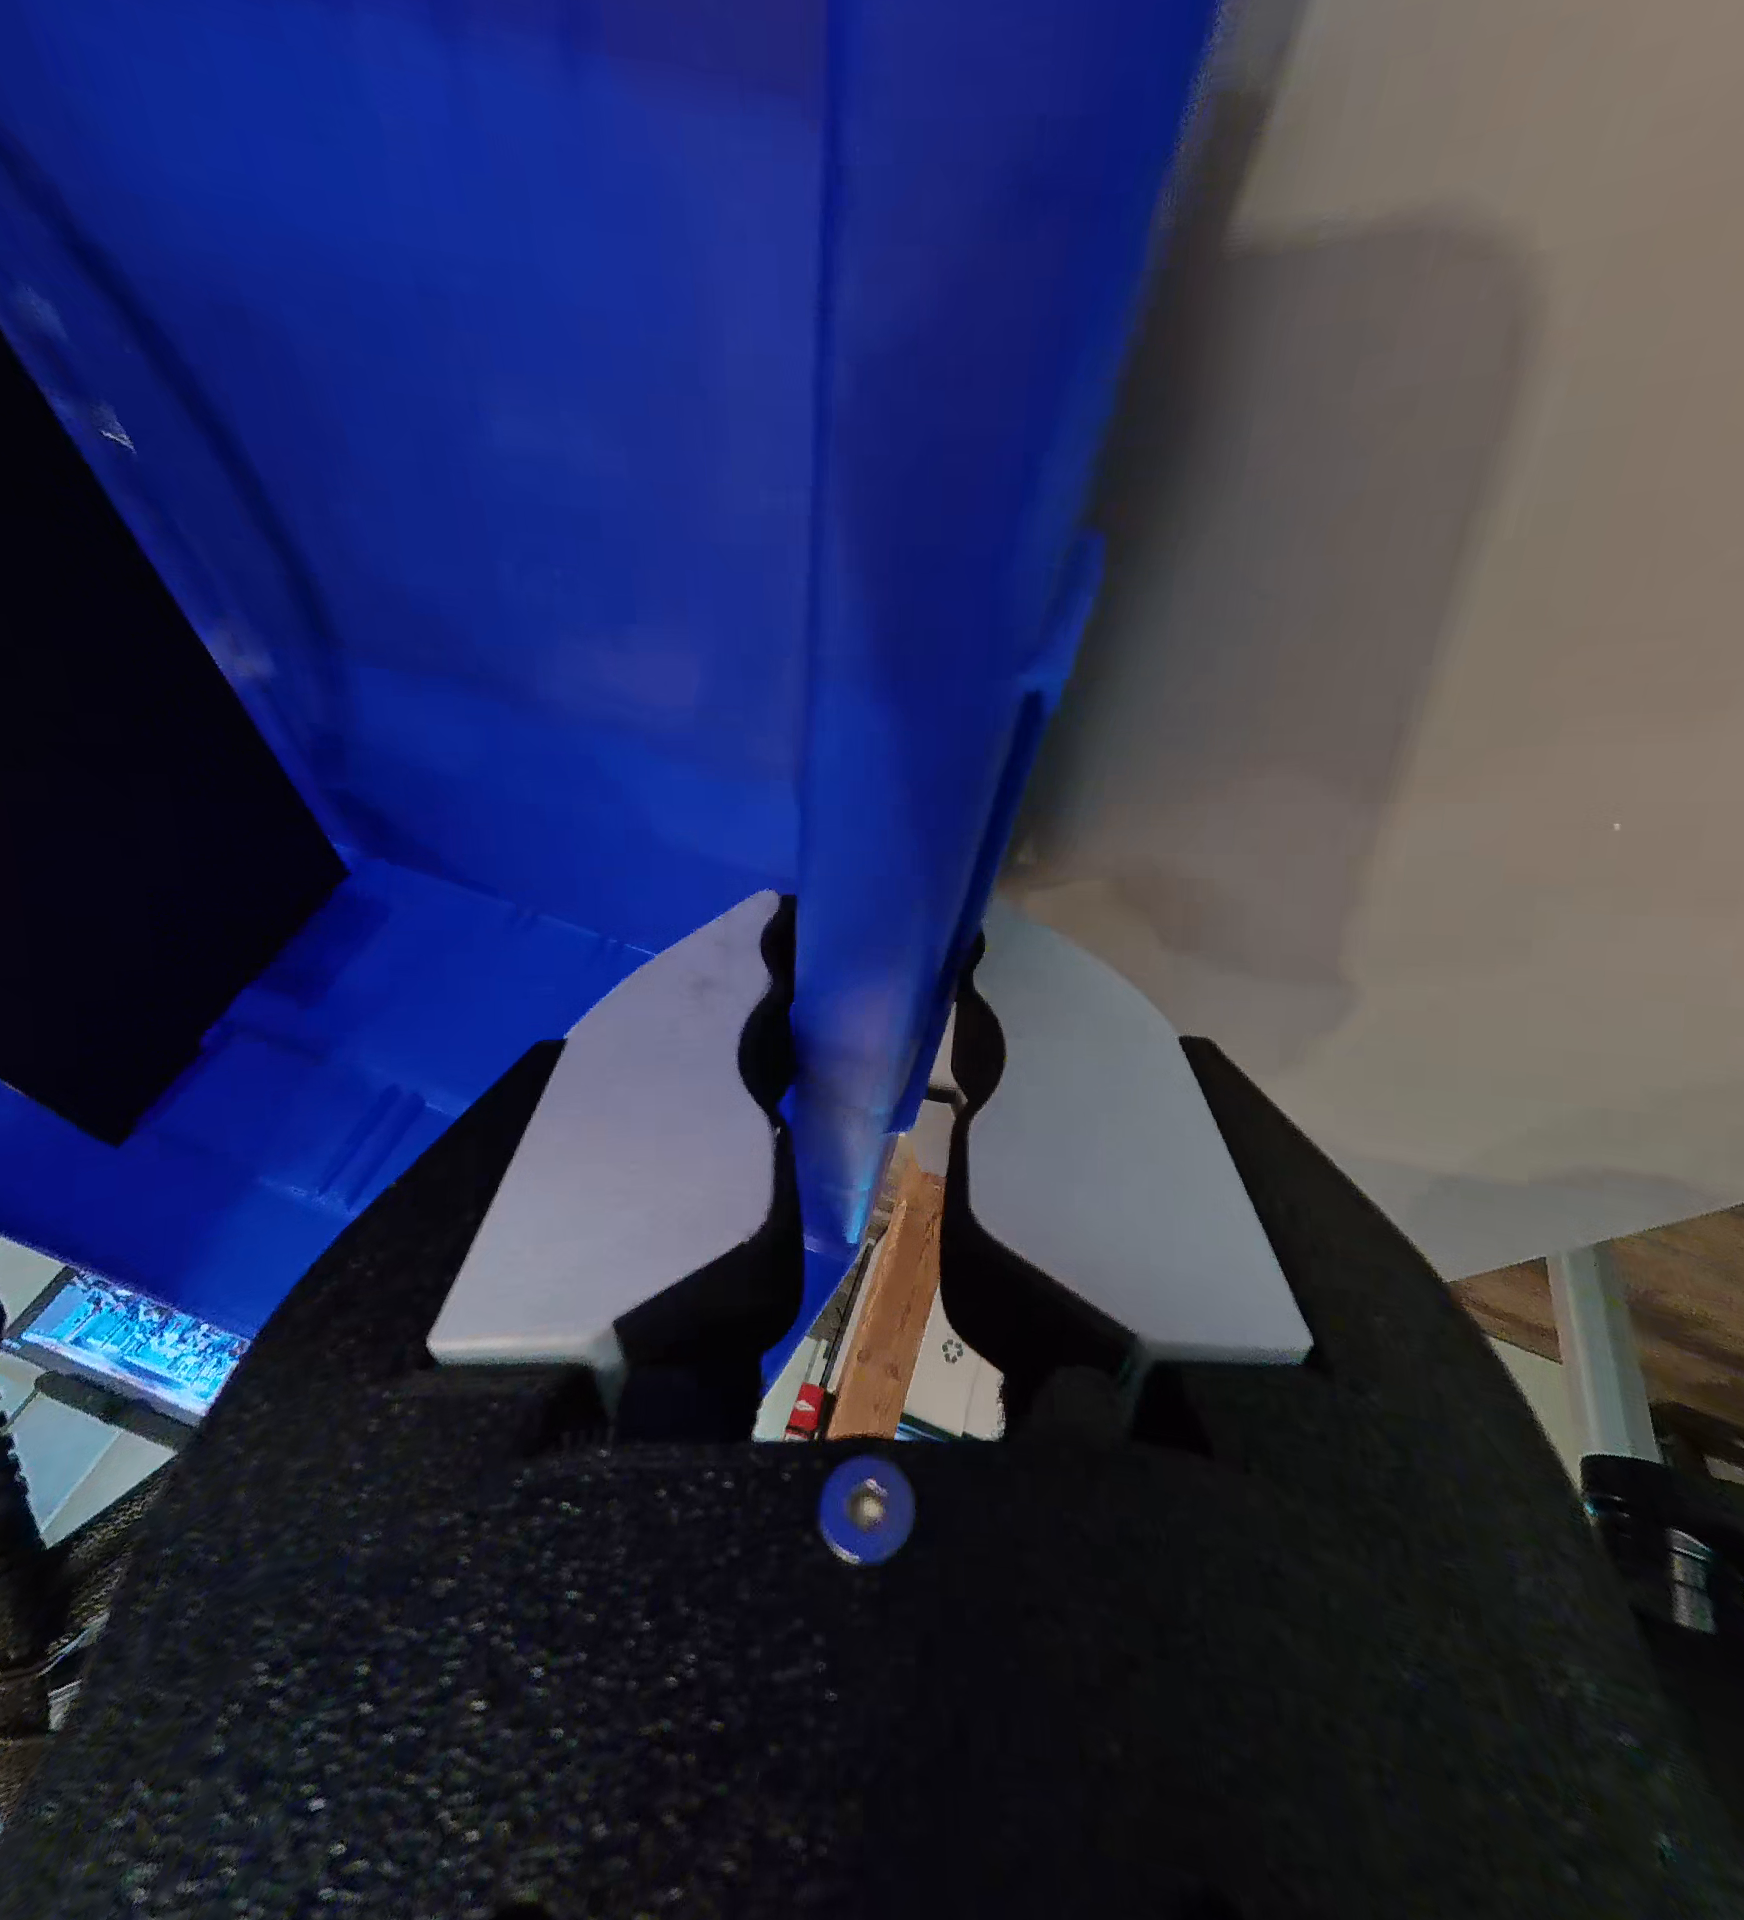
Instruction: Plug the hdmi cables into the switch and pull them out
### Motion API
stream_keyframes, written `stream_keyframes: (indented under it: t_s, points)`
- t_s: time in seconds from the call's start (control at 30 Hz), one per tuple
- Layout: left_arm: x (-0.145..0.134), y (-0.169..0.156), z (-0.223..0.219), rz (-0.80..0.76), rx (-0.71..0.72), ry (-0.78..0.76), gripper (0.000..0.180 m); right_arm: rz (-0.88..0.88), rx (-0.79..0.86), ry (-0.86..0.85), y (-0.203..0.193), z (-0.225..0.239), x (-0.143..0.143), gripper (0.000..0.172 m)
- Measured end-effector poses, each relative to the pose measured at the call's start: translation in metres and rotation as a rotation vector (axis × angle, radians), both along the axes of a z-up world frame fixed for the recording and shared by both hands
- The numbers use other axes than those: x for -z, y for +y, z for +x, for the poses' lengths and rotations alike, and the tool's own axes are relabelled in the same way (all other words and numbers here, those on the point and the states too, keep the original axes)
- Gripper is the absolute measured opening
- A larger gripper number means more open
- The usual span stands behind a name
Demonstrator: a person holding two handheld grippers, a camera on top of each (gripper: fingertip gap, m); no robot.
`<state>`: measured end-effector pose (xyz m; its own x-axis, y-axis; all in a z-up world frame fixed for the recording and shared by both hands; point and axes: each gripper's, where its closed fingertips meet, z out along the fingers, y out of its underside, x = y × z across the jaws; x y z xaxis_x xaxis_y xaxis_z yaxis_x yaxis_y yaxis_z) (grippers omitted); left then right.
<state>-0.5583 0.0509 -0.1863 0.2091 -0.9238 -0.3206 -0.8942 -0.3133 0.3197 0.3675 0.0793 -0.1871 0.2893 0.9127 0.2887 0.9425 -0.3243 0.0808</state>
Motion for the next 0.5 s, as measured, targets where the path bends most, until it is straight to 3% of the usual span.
stream_keyframes:
  t_s: [0.03,0.17,0.5]
  points:
    - [0.0,0.0,0.0,0.005,0.001,-0.005,0.027,-0.004,-0.034,-0.016,-0.001,0.004,0.0,0.027]
    - [0.0,0.001,0.0,0.015,0.012,-0.02,0.027,-0.022,-0.127,-0.075,0.002,0.02,0.0,0.027]
    - [0.0,0.004,0.002,0.065,-0.005,-0.045,0.028,0.028,-0.107,-0.062,0.028,0.02,-0.001,0.028]
